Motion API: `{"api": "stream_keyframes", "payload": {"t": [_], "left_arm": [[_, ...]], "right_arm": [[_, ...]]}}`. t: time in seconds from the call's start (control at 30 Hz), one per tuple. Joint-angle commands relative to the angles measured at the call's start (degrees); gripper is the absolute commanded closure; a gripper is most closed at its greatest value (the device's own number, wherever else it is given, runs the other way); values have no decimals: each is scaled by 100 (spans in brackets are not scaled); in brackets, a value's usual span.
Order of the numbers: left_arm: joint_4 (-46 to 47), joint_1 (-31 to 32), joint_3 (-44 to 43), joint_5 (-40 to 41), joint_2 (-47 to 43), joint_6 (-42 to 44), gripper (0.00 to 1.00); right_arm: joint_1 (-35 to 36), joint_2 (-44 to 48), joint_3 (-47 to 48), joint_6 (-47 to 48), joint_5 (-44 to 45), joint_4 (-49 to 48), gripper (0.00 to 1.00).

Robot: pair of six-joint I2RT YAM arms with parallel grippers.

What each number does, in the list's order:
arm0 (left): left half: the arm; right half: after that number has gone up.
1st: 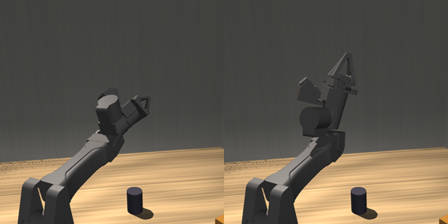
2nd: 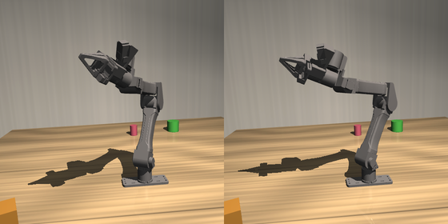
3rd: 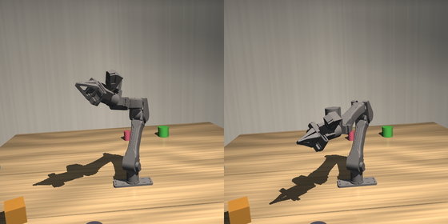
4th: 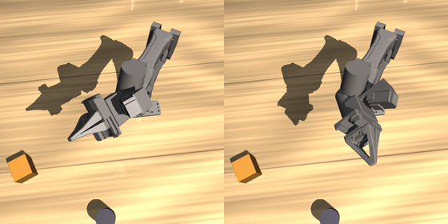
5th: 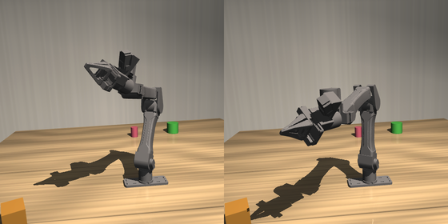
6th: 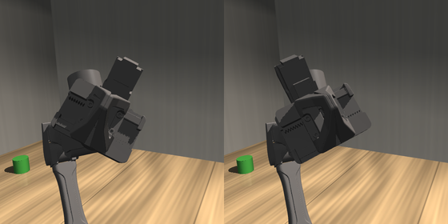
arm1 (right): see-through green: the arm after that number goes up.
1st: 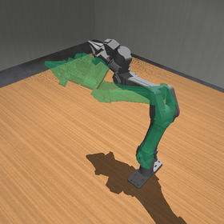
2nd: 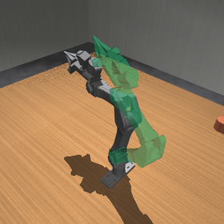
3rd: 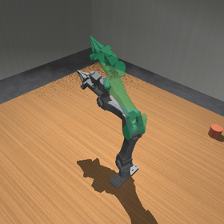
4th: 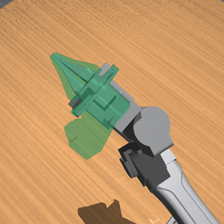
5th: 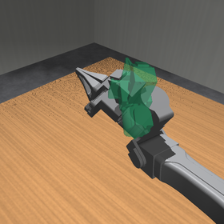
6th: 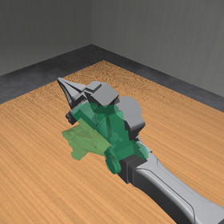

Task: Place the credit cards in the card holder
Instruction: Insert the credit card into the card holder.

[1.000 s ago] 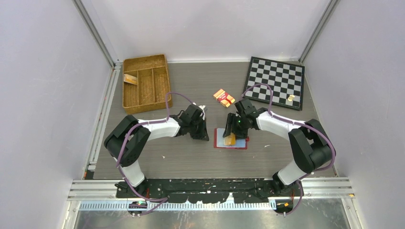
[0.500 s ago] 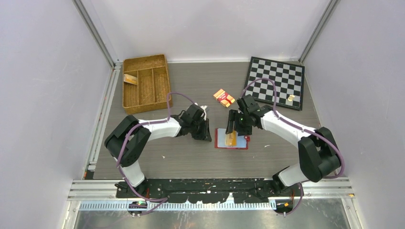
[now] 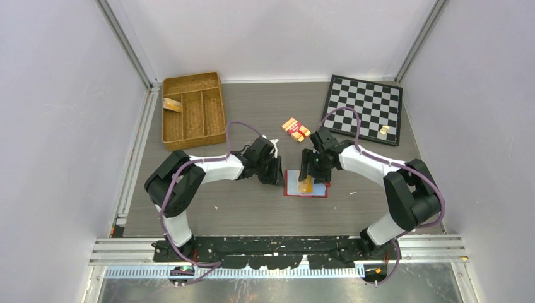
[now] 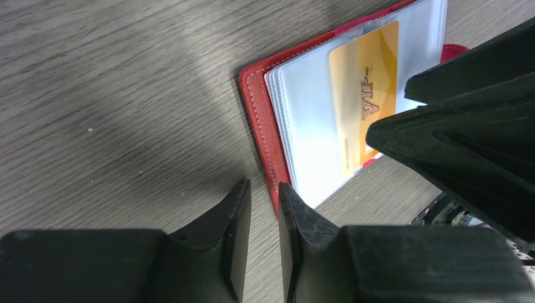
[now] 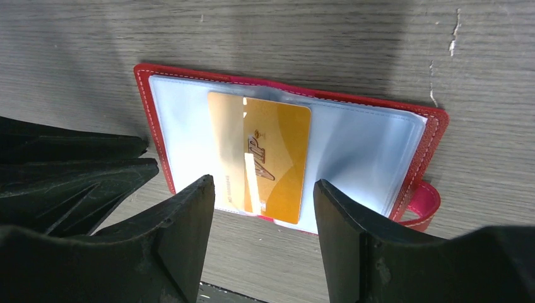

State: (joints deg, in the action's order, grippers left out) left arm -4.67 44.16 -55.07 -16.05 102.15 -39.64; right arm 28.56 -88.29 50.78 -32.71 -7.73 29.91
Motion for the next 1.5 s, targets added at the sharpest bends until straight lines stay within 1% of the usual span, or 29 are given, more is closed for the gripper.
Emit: {"api": "stream_keyframes", "payload": {"t": [0.0,0.1,0.23,0.5,0.83,1.0,1.1,1.27,1.37,1.47], "left_arm": [[157,40,-100,-46,171,-22,77],[187,40,-92,-62,229,-19,82],[237,48,-78,-99,277,-26,91],[342,53,-82,-161,345,-53,98],[374,57,-87,-170,361,-66,100],[371,57,-89,-133,333,-55,100],[303,57,-100,-65,275,-12,100],[200,57,-101,38,142,58,100],[196,57,-90,35,145,57,100],[202,57,-85,24,165,44,100]], "right_arm": [[20,-130,-59,-95,59,-221,37],[21,-191,-86,-113,-42,-302,39],[23,-232,-104,-111,-274,-458,43],[35,-247,-104,-142,-696,-772,48],[126,-334,-87,-213,-932,-968,52],[151,-260,-48,-236,-900,-951,52],[152,-119,13,-243,-736,-780,52],[86,329,83,-145,-28,-94,40],[-165,439,-49,-42,7,77,38],[-391,452,-209,-17,-25,166,39]]}}
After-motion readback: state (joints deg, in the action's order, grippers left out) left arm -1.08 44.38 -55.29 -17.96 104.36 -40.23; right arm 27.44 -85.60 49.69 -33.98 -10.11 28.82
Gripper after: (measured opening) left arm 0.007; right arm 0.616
